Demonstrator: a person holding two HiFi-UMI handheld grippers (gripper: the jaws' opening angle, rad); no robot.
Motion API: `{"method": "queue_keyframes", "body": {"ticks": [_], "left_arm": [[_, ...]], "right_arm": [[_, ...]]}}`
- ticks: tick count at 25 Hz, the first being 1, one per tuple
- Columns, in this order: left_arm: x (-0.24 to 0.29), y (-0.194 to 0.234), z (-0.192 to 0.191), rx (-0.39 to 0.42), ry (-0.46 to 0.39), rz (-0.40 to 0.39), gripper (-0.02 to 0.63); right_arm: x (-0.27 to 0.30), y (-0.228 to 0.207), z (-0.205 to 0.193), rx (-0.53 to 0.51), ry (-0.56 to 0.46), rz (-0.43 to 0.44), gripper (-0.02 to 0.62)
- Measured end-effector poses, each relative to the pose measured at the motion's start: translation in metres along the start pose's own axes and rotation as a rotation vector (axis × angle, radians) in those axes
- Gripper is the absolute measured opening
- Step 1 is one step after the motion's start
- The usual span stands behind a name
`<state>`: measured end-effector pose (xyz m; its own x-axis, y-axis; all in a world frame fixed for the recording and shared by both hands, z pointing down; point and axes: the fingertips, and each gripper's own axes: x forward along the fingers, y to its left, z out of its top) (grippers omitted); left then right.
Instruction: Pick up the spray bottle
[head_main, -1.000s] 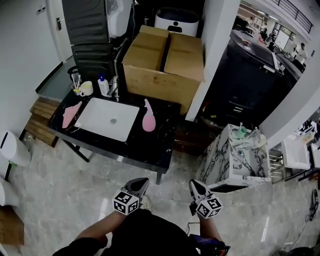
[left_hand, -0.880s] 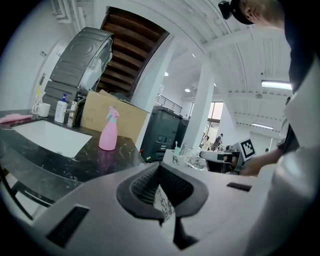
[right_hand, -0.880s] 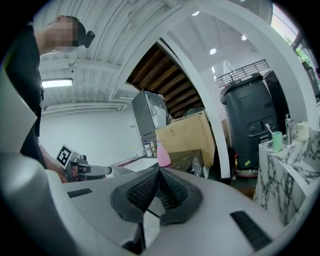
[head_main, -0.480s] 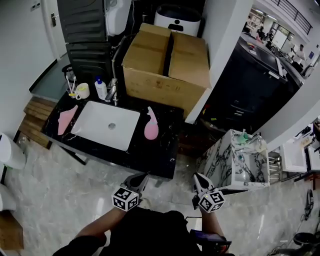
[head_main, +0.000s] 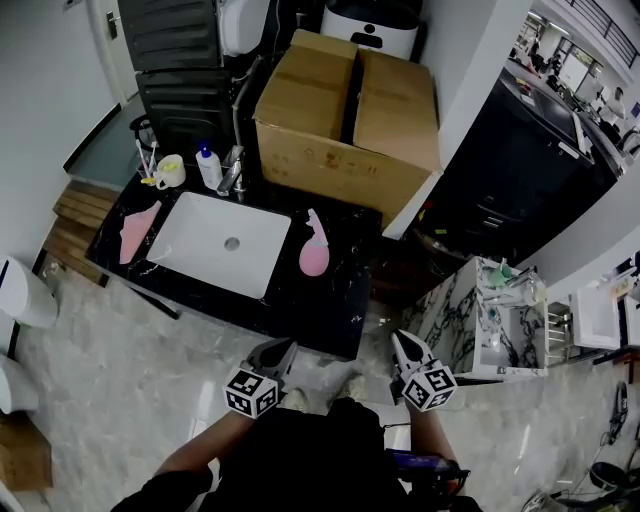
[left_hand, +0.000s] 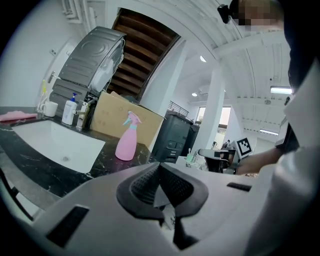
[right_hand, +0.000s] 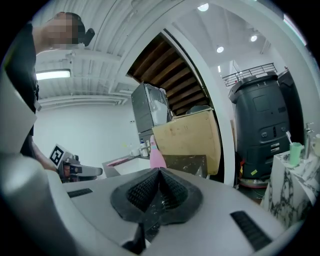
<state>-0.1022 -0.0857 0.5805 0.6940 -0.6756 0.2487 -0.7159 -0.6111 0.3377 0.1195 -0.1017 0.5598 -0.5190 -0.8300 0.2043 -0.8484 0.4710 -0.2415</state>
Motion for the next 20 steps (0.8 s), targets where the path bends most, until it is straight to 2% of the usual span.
{"method": "queue_keyframes", "body": {"ticks": [10, 20], "left_arm": [[0.035, 0.011, 0.023, 0.0, -0.021, 0.079, 0.008], [0.083, 0.021, 0.049, 0.005, -0.022, 0.157, 0.008]], "right_arm": [[0.054, -0.029, 0.023, -0.007, -0.001, 0.117, 0.026], [0.116, -0.054, 0.042, -0.012, 0.018, 0.27, 0.026]]}}
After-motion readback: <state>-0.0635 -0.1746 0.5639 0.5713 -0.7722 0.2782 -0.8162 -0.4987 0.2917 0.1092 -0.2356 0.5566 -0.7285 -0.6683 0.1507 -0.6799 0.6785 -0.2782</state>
